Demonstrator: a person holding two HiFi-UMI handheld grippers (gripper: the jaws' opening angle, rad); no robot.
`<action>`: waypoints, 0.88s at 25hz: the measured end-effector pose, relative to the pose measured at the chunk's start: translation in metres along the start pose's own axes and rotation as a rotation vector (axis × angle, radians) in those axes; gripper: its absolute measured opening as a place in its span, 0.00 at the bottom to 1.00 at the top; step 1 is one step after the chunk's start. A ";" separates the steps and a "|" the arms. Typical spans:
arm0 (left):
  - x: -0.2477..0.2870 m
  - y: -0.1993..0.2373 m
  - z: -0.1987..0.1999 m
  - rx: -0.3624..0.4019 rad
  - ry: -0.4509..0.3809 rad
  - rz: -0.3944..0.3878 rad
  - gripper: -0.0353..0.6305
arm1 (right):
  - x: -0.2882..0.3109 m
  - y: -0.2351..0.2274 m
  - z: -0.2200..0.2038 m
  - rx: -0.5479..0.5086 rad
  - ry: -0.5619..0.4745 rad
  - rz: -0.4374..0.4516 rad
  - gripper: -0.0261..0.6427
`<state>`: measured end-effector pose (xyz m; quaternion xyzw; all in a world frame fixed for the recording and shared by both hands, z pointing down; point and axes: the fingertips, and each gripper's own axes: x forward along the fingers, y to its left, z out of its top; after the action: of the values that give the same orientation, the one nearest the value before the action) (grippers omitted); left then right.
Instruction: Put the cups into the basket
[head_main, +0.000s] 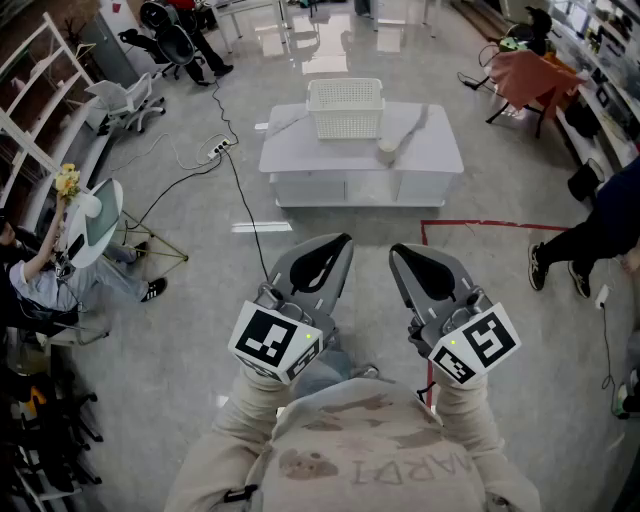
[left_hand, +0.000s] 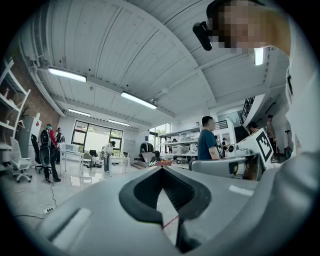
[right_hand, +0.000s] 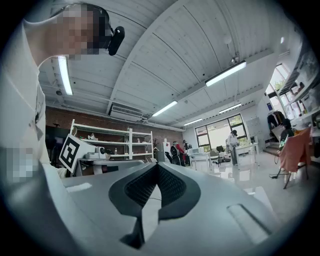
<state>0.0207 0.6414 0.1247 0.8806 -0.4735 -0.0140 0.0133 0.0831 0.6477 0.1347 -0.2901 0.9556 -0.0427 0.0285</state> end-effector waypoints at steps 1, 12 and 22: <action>0.000 -0.001 -0.001 0.001 -0.003 -0.003 0.05 | -0.001 0.000 0.000 0.000 0.001 -0.001 0.08; 0.018 0.029 -0.005 -0.003 0.010 -0.023 0.05 | 0.030 -0.015 -0.005 0.012 0.013 -0.010 0.08; 0.040 0.110 -0.022 0.044 0.029 -0.109 0.05 | 0.090 -0.031 0.006 0.006 -0.061 -0.063 0.08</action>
<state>-0.0484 0.5477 0.1505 0.9053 -0.4246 0.0085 0.0000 0.0262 0.5712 0.1296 -0.3211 0.9445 -0.0377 0.0573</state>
